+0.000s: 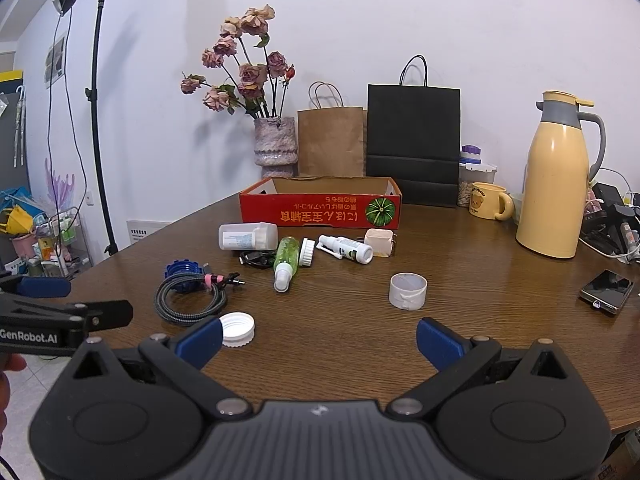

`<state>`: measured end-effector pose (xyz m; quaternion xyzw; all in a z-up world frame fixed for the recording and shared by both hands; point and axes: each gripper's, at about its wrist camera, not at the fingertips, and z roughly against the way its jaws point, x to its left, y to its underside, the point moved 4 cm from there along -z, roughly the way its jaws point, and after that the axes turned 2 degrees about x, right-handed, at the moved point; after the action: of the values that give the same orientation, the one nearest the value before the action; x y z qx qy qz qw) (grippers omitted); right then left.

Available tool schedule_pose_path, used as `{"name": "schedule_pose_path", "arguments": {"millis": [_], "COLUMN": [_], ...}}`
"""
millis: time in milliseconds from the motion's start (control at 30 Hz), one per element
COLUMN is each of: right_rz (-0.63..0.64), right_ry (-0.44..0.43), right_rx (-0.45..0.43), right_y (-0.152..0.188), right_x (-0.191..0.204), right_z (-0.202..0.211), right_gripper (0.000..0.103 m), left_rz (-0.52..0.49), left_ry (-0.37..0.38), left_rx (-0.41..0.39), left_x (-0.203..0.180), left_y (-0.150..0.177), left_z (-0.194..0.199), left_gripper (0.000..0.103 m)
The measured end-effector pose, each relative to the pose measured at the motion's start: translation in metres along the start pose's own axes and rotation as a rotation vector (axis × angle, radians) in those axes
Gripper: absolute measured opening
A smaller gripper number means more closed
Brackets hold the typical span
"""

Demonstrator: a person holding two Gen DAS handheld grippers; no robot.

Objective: Organize rigid objects

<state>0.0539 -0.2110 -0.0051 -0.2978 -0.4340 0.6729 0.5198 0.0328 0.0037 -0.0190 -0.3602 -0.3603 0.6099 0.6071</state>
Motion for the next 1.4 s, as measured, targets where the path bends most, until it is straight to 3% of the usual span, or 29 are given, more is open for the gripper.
{"name": "schedule_pose_path", "arguments": {"millis": [1400], "right_rz": [0.012], "right_ry": [-0.002], "right_rx": [-0.005], "right_y": [-0.005], "right_x": [0.0071], "right_z": [0.0053], "right_gripper": [0.103], "left_rz": [0.002], "left_ry": [0.001], "left_rx": [-0.005], "left_x": [0.0002], "left_y": [-0.0003], "left_z": [0.001], "left_gripper": [0.103]}}
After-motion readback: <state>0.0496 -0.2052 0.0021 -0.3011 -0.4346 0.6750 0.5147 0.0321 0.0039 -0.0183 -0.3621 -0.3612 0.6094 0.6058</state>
